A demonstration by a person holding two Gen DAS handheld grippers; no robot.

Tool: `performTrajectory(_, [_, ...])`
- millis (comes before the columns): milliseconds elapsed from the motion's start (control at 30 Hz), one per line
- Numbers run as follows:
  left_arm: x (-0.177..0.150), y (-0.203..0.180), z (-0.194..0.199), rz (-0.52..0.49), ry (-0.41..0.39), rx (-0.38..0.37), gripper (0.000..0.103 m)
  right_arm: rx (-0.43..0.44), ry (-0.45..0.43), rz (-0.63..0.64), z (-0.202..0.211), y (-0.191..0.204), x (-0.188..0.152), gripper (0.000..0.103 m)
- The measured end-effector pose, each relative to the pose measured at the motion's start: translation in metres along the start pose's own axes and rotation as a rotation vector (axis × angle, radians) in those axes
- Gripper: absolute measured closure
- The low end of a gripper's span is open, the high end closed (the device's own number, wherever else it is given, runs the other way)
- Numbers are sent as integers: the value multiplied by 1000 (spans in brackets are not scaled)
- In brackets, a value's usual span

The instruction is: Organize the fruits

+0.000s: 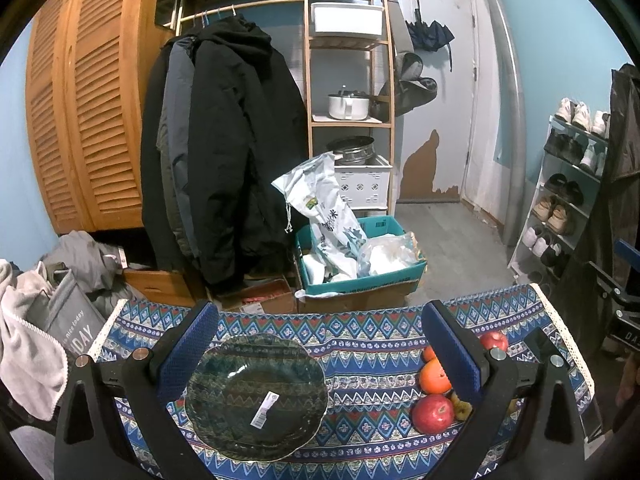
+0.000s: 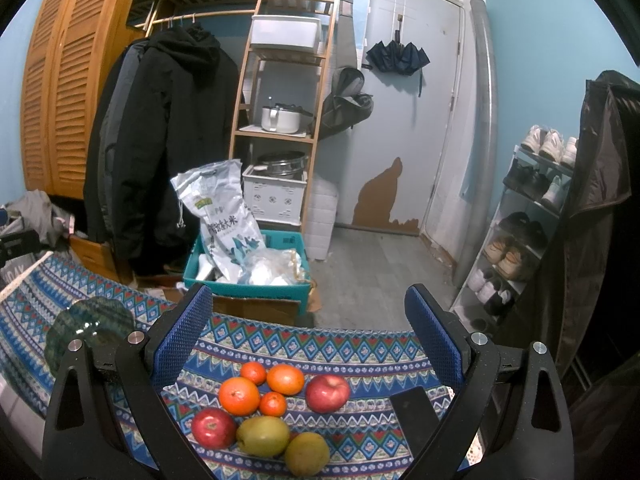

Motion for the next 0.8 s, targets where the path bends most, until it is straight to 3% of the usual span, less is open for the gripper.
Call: performTrajectory(800, [-1,-2,1,6,0,-7,0,-1,0,4,0,0,1,8])
Point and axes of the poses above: each gripper's, at about its wrist camera, not at the fingertips, and z roughly against the way its jaws point, y to its left, x to its top, the point moved 4 cm from there along -z, roughly the way its jaws point, and after that the axes turned 13 degrees about -z, right-handed, at the moved point
